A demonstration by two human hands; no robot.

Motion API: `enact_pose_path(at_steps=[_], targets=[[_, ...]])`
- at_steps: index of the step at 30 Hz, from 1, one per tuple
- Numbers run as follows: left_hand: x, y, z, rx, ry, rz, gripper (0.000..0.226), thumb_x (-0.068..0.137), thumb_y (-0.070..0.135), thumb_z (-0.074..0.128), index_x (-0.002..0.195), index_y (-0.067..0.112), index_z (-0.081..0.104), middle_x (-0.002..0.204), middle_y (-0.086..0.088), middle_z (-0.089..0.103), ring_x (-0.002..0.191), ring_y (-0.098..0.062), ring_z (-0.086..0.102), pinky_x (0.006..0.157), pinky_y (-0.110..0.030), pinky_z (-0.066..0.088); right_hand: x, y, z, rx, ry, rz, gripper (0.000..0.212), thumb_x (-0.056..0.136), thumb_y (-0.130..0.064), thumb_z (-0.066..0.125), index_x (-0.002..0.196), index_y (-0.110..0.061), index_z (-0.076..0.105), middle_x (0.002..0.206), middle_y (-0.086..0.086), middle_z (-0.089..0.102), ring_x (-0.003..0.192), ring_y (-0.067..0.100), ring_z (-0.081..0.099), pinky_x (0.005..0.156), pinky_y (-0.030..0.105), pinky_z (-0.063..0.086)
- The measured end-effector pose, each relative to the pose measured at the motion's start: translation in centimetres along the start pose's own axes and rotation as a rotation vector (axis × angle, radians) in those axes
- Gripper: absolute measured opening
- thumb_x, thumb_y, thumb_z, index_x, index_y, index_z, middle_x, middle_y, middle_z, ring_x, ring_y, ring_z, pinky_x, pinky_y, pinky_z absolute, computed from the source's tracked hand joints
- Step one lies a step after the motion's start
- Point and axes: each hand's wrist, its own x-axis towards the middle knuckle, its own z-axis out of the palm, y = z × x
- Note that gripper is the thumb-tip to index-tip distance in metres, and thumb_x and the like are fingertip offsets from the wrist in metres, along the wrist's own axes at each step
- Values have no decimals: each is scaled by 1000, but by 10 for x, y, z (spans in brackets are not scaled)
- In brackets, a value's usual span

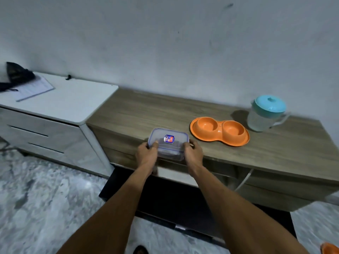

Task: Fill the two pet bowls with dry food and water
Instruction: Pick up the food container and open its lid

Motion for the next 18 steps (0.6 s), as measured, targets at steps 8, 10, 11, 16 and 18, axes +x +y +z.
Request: enact_pose_path(at_steps=[8,10,11,16,18], targets=[[103,47,22,16,-134,-18,24,95,28,60,98,6,68,85,-4,64,74,-17,57,59,-22,40,83,-40,41,-6,101,-54,41,93,-19,53,134,-12,57,129,10,63,112,26,62,99,45,52],[131,50,31,37,-199,-29,19,95,26,61,91,8,66,75,-3,61,65,-12,53,50,-15,38,102,-49,50,14,132,-41,37,95,-15,53,131,-8,57,124,8,64,106,24,61,86,36,54],[145,50,34,34,-222,-30,18,94,24,63,86,8,65,70,-3,59,64,-12,52,51,-17,43,112,-52,54,23,154,-36,35,96,-13,52,130,-8,58,119,7,63,102,22,60,79,31,51],[215,27,58,39,-310,-45,28,86,22,71,64,12,58,68,-11,55,72,-18,50,69,-41,49,153,-57,76,-8,240,-46,31,91,-9,53,119,-8,66,114,9,67,100,23,60,81,28,43],[220,34,59,46,-319,-48,31,88,21,69,61,14,55,64,-8,52,69,-17,46,67,-34,40,163,-55,82,-13,258,-23,30,92,-9,52,119,-8,66,111,8,67,98,21,59,79,27,41]])
